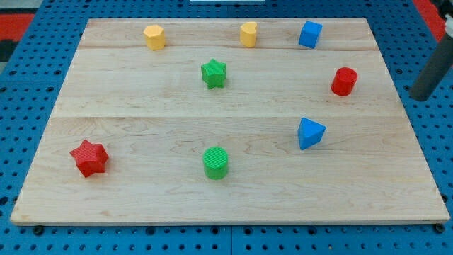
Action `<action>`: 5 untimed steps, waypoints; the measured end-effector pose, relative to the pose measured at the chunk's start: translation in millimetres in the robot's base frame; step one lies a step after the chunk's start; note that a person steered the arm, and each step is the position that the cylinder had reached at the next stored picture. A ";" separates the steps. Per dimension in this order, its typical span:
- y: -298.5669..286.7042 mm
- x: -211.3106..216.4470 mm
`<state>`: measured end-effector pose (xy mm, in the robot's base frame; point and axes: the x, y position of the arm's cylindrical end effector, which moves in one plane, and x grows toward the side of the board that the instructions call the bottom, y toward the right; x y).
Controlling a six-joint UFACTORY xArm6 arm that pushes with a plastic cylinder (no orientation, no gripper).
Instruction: Move your arm above the blue triangle
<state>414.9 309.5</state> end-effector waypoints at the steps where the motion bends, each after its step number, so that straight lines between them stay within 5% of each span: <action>1: -20.1 34.7; 5: -114.2 27.8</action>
<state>442.7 195.3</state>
